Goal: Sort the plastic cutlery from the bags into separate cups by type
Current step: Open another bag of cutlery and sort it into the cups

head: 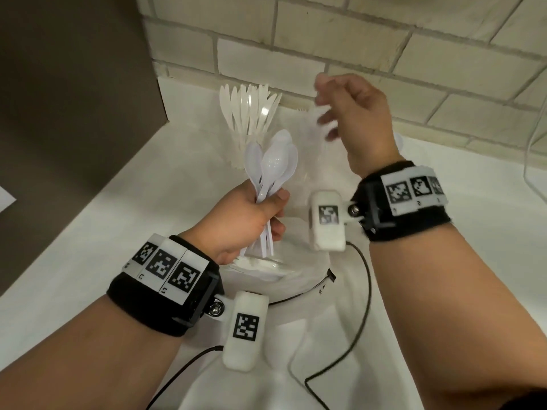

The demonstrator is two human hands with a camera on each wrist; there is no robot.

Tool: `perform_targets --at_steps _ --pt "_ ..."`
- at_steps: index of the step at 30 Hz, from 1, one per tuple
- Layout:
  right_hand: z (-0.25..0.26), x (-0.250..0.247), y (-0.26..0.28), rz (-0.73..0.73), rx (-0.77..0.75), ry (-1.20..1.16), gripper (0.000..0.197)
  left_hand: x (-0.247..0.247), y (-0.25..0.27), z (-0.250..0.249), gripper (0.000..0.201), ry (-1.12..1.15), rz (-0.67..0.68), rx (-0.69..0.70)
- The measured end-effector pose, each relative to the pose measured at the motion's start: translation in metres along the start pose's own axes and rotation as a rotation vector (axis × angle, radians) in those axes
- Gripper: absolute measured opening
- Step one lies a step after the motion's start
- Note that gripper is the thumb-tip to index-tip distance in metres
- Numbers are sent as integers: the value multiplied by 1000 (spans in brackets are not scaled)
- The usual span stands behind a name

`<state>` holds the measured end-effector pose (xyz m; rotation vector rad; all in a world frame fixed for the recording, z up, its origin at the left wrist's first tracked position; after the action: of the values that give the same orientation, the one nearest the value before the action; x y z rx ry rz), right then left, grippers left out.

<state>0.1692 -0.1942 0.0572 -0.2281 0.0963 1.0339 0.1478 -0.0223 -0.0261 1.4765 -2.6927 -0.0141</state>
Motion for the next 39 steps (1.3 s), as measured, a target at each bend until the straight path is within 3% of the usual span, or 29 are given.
perform_targets --at_steps 3,5,9,15,18,23,27,32,34,39 --pt "8 4 40 340 61 391 50 4 5 -4 10 -32 56 54" --pt "4 5 57 435 49 409 56 9 10 -7 13 -48 126 82" --pt "-3 3 71 350 -2 368 17 17 18 -10 16 -66 198 116" --pt "-11 -7 83 211 -22 526 9 20 32 -13 33 -73 151 117" --pt "-14 -8 86 196 -21 546 10 21 33 -8 31 -60 118 87" --pt "-15 -5 89 189 24 528 21 25 34 -8 35 -259 187 132" --pt "-8 0 96 257 134 376 48 26 34 -11 25 -351 212 147" --pt "-7 -1 98 299 48 376 21 24 34 -8 47 -207 248 89" --pt "-11 -4 97 306 70 344 21 21 36 -7 53 -107 281 35" --pt "-16 -11 103 398 100 244 23 19 39 -8 45 0 344 -53"
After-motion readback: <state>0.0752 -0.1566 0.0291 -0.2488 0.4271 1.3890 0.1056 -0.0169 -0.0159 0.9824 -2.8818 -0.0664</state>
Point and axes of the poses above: each hand's wrist, its own y-axis away from the middle knuckle, its own x-axis out of the palm, z = x × y, the point moved 3 cm from there along -y, towards the middle knuckle, and after that the axes turned 9 degrees about x, right-handed, at the moved point
